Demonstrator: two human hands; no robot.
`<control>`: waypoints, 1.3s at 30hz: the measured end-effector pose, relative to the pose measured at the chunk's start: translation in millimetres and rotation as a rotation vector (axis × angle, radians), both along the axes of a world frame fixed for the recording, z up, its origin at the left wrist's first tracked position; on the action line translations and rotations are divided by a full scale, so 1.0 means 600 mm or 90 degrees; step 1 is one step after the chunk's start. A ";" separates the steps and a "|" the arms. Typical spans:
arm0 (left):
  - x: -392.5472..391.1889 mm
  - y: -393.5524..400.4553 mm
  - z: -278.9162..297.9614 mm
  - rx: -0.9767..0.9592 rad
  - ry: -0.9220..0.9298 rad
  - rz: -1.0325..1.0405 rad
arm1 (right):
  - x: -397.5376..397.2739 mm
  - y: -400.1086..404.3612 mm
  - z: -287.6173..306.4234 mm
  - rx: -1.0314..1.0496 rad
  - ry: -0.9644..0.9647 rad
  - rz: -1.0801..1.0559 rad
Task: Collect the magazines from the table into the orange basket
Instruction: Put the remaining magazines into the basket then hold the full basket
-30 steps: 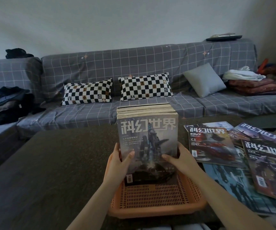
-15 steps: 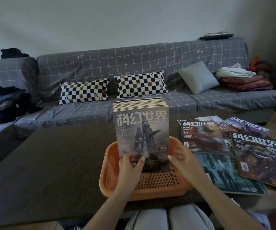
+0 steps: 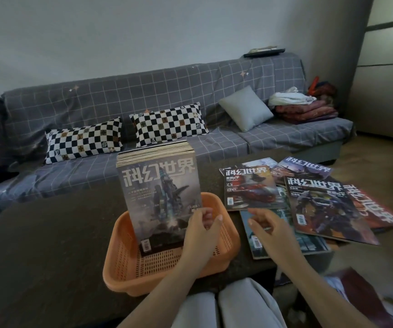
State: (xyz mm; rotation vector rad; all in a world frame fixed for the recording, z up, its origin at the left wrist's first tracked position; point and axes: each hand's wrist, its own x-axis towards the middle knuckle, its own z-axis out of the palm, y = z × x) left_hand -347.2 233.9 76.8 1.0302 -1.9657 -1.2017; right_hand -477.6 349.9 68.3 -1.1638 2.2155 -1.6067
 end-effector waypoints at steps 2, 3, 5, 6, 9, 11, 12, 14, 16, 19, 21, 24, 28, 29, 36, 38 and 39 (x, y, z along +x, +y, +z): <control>-0.030 0.009 0.005 0.005 0.004 -0.027 | -0.023 0.013 -0.001 0.007 -0.008 -0.023; -0.047 0.012 0.007 0.010 0.009 -0.041 | -0.035 0.019 -0.002 0.010 -0.010 -0.037; -0.083 0.017 0.010 0.010 0.012 -0.071 | -0.062 0.027 -0.003 0.015 -0.013 -0.061; -0.102 0.018 0.011 0.007 0.011 -0.082 | -0.076 0.030 -0.005 0.021 -0.016 -0.069; -0.163 0.007 0.006 -0.003 -0.017 -0.104 | -0.122 0.029 -0.012 0.048 -0.033 -0.089; -0.204 -0.009 -0.002 -0.005 -0.057 -0.115 | -0.151 0.022 -0.018 0.063 -0.045 -0.095; -0.224 -0.020 -0.007 -0.001 -0.076 -0.115 | -0.165 0.017 -0.021 0.071 -0.053 -0.095; -0.261 -0.045 -0.014 0.034 -0.090 -0.110 | -0.192 0.002 -0.028 0.083 -0.076 -0.097; -0.293 -0.070 -0.021 0.099 -0.089 -0.101 | -0.217 -0.017 -0.038 0.094 -0.106 -0.090; -0.332 -0.106 -0.033 0.113 -0.160 -0.074 | -0.250 -0.052 -0.054 0.129 -0.114 -0.088; -0.352 -0.130 -0.048 0.095 -0.233 -0.026 | -0.268 -0.076 -0.062 0.174 -0.094 -0.087; -0.370 -0.156 -0.060 0.146 -0.288 0.039 | -0.287 -0.109 -0.067 0.260 -0.060 -0.095; -0.383 -0.179 -0.067 0.161 -0.304 0.081 | -0.305 -0.137 -0.065 0.336 -0.019 -0.092; -0.382 -0.184 -0.067 0.157 -0.319 0.104 | -0.308 -0.141 -0.064 0.344 -0.017 -0.096; -0.363 -0.195 -0.048 0.252 -0.238 0.135 | -0.312 -0.137 -0.069 0.341 -0.030 -0.180; -0.355 -0.191 -0.043 0.240 -0.184 0.114 | -0.308 -0.131 -0.069 0.336 -0.043 -0.192; -0.351 -0.187 -0.039 0.218 -0.160 0.095 | -0.305 -0.128 -0.068 0.331 -0.053 -0.191</control>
